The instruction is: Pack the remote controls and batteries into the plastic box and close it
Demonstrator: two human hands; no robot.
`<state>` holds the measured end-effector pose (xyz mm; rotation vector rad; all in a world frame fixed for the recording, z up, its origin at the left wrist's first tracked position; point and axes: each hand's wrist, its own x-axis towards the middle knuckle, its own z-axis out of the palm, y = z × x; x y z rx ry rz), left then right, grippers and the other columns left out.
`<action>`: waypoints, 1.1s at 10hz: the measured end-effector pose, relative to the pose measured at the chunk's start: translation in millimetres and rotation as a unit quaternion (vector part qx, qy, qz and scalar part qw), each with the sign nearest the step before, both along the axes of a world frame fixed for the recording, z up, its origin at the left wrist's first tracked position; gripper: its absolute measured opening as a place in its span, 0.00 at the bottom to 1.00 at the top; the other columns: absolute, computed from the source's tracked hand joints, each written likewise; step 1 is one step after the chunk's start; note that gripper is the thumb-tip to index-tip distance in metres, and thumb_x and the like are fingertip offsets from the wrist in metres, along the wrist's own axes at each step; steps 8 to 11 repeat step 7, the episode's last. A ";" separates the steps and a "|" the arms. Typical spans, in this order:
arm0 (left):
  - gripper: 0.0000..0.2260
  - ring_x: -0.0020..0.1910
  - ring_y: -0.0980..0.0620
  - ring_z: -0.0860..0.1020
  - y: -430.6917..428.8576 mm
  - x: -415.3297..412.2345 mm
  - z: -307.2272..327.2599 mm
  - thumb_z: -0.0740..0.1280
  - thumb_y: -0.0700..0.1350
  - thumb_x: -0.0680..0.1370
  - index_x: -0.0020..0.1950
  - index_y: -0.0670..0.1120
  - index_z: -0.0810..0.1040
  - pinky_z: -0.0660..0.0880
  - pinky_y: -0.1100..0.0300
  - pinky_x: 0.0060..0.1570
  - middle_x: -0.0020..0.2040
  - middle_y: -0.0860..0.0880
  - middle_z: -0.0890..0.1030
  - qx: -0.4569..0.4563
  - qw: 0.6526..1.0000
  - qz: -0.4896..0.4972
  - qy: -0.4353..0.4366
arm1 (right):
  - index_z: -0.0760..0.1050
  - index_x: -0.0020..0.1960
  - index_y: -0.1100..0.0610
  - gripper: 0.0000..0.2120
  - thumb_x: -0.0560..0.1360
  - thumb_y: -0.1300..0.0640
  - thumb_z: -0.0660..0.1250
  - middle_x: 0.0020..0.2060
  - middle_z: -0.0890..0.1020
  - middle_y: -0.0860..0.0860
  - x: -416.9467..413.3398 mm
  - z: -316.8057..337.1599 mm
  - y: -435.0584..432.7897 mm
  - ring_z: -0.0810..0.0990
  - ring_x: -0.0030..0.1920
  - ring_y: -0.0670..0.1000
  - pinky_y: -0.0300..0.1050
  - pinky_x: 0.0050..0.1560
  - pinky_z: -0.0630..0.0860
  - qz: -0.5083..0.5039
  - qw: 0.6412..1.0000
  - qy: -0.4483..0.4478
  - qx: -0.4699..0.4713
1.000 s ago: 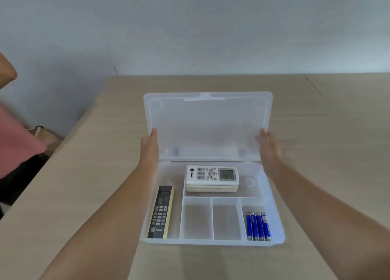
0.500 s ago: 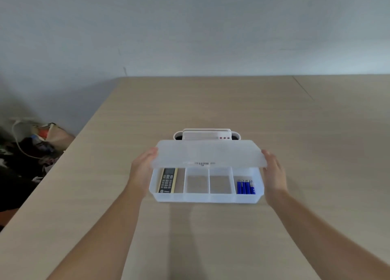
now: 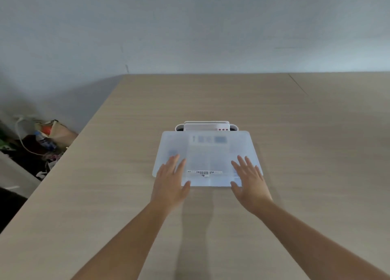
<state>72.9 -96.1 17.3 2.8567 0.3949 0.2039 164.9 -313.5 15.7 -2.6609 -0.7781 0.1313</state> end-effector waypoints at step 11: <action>0.21 0.73 0.51 0.66 -11.2 -3.5 40.4 0.62 0.54 0.77 0.70 0.55 0.69 0.62 0.54 0.70 0.72 0.54 0.69 -0.030 0.971 -0.031 0.235 | 0.58 0.75 0.52 0.28 0.77 0.49 0.59 0.76 0.60 0.50 -16.7 37.2 1.6 0.65 0.73 0.53 0.50 0.69 0.67 0.087 0.959 0.129 -0.236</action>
